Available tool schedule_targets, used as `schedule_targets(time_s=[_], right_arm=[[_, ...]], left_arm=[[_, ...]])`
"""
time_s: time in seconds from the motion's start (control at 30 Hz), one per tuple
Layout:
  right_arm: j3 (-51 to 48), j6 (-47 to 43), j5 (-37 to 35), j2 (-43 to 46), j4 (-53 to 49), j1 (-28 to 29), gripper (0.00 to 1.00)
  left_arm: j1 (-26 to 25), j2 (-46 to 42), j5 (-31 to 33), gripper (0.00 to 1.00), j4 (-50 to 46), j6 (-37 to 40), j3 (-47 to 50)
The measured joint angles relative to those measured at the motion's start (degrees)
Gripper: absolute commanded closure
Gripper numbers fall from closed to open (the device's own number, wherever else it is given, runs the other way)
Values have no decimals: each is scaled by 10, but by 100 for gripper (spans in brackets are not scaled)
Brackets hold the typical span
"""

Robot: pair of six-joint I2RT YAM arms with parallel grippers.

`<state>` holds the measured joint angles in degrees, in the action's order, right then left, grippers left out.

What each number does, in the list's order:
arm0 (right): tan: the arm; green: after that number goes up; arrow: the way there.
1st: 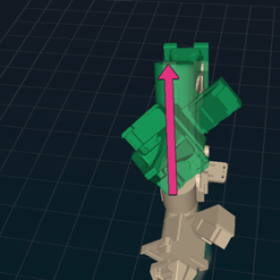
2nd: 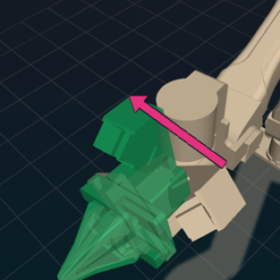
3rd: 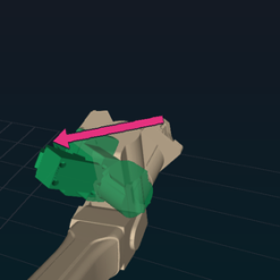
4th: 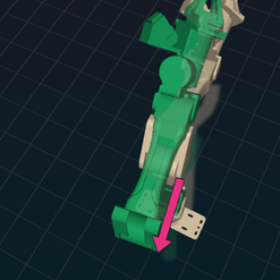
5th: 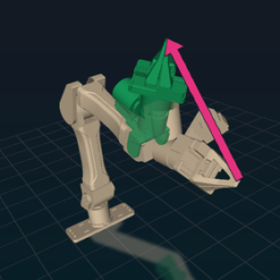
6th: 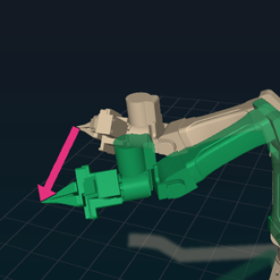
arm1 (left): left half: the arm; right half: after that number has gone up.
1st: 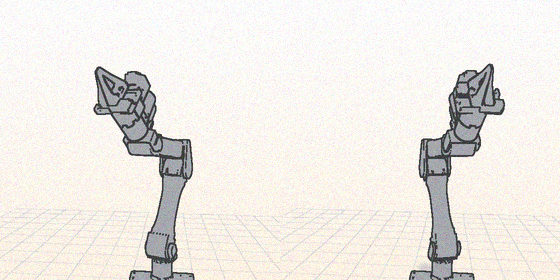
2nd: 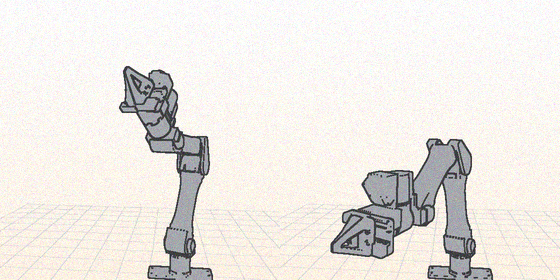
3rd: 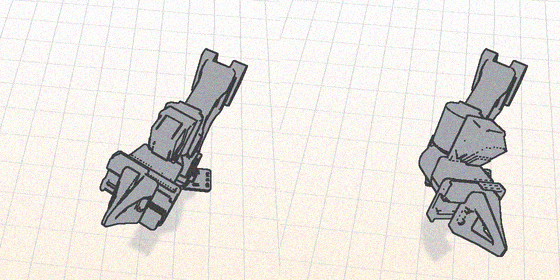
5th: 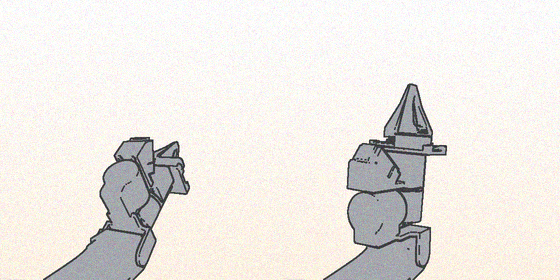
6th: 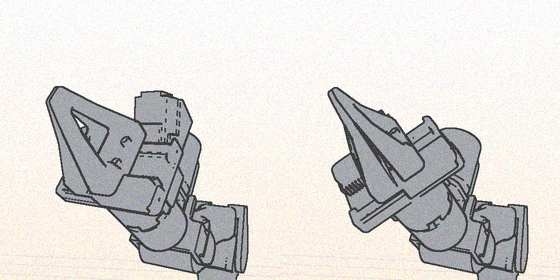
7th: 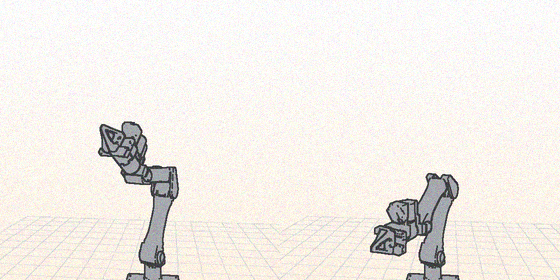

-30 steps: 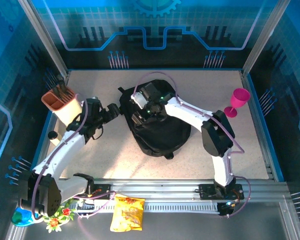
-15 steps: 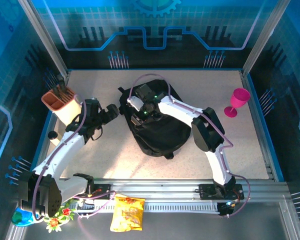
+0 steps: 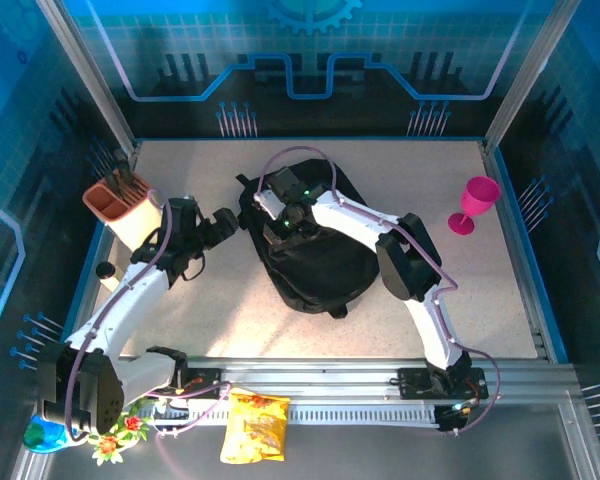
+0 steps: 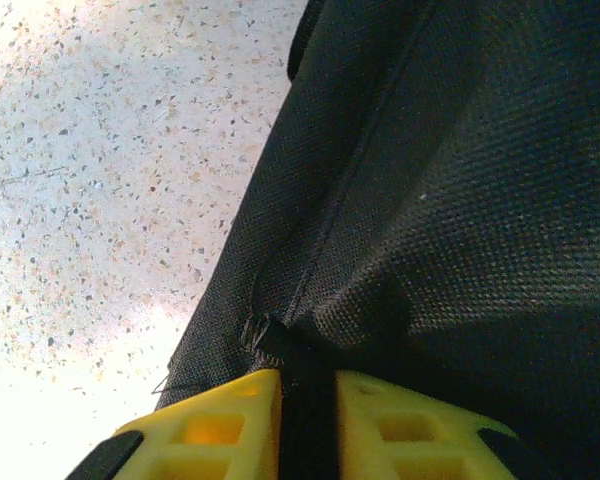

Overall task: Pack the student bag
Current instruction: Zip the student bag at the center of the table.

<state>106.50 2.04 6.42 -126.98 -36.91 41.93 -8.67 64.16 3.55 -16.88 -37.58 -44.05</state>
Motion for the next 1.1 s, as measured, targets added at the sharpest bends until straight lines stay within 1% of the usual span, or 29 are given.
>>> schedule_targets(time_s=[0.13,0.2,0.3,0.37,0.4,0.53,0.63,0.77,0.97,1.1], right_arm=[[0,10,0,0,1,0,83],[1,12,0,-2,1,0,81],[6,14,0,-9,1,0,77],[8,16,0,-14,1,0,77],[9,16,0,-16,1,0,79],[9,21,0,-17,2,1,95],[9,26,0,-16,5,1,100],[-17,31,0,8,24,1,100],[-98,54,-7,104,64,1,100],[-148,74,-14,162,95,1,100]], left_arm=[[1,0,-4,1,0,0,0],[2,0,-5,1,0,0,0],[3,0,-8,1,0,0,0],[3,1,-9,1,0,0,0],[3,1,-10,1,0,0,0],[3,4,-15,1,0,0,0],[3,6,-22,1,0,0,0],[3,11,-45,3,4,0,0],[3,27,-119,13,42,0,7],[3,55,-183,24,82,-12,8]])
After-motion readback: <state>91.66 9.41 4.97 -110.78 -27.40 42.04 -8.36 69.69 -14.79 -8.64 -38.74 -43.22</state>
